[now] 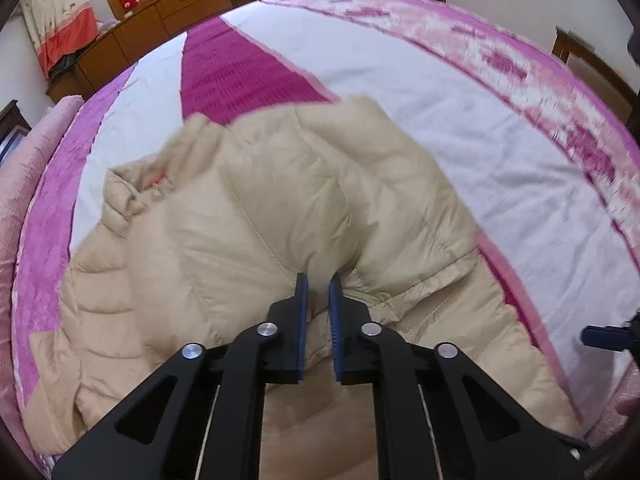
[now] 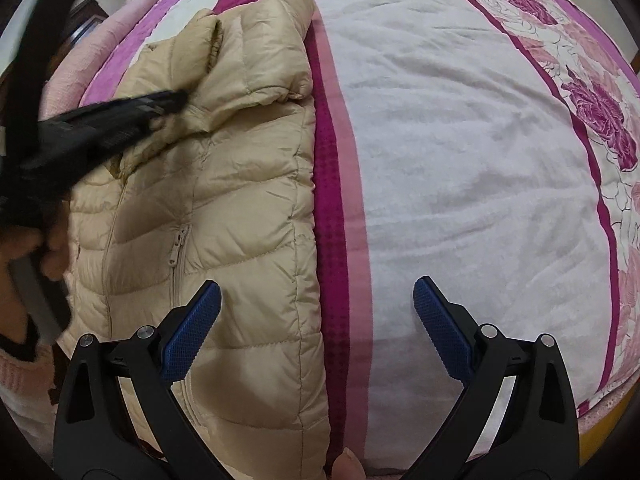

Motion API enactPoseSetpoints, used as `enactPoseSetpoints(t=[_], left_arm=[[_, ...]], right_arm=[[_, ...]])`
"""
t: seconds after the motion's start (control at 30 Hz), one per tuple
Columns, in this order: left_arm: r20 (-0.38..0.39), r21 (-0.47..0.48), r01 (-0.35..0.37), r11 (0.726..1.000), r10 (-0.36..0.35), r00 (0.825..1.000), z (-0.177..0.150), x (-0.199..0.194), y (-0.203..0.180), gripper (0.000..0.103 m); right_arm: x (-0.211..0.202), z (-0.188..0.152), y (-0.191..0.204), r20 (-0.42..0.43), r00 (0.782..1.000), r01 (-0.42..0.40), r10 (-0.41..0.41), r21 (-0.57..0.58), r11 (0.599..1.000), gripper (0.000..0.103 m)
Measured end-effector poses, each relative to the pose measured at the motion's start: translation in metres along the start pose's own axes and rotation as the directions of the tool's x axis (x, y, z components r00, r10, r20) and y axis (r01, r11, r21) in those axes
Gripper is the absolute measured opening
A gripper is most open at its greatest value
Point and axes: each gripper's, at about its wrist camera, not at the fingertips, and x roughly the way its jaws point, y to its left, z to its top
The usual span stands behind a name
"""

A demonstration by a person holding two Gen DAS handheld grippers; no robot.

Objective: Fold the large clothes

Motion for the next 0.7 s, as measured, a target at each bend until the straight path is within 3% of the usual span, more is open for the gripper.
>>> enactPoseSetpoints(t=[0.23,0.47,0.7], left_arm=[[0.105,-0.104,-0.035,0.994,0.046,0.993,0.001,-0.055,0.064,0.006],[0.062,-0.291,-0.078,0.953,0.101,0.993,-0.037,-0.063,0.151,0.006],[-0.026,-0.408,-0.105,0.907,0.103,0.994,-0.084,-0.038,0.203,0.006]], right_arm=[[-0.013,0.023,0.004,0.064,0.997,-0.042,0.041,0.021,0.999,0.096],[-0.004,0.078,0.016,0.178,0.983,-0.048,0.036,0.064,0.997,0.095],[0.028,0.122,0.026,0.179,0.982,0.048,-0.064,0.092,0.995,0.060]])
